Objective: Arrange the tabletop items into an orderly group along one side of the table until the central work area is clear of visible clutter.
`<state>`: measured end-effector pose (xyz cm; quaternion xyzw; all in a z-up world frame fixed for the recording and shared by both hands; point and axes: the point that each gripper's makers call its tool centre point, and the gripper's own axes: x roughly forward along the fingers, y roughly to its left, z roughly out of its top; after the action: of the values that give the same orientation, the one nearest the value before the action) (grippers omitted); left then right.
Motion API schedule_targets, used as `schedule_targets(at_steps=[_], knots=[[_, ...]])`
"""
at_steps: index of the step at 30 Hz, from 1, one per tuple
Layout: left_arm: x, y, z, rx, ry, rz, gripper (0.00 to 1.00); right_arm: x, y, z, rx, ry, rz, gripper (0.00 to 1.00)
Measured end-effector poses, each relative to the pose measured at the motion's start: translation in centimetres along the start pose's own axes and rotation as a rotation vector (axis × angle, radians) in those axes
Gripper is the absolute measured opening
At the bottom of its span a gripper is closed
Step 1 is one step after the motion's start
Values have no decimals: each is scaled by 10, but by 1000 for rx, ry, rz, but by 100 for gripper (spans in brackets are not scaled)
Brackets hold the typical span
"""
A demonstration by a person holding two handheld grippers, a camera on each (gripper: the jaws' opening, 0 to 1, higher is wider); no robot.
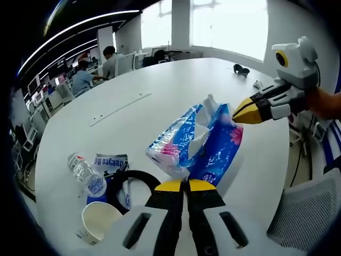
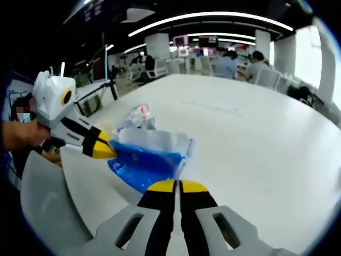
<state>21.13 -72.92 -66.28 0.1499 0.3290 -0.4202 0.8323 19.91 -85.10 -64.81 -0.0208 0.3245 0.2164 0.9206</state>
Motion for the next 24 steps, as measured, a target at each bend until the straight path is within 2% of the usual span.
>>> schedule_targets(at_steps=[7,14,24], knots=[[11,-3,3,-2,6,0,1,2,-12,2,5,-2,-3,0],[22,-6,12,-4,6,-12,1,0,-26,0,27,-15,-8,0],[42,-14,27,33,15,-35,1,-2,-51,-6,59,-20,-30,0]])
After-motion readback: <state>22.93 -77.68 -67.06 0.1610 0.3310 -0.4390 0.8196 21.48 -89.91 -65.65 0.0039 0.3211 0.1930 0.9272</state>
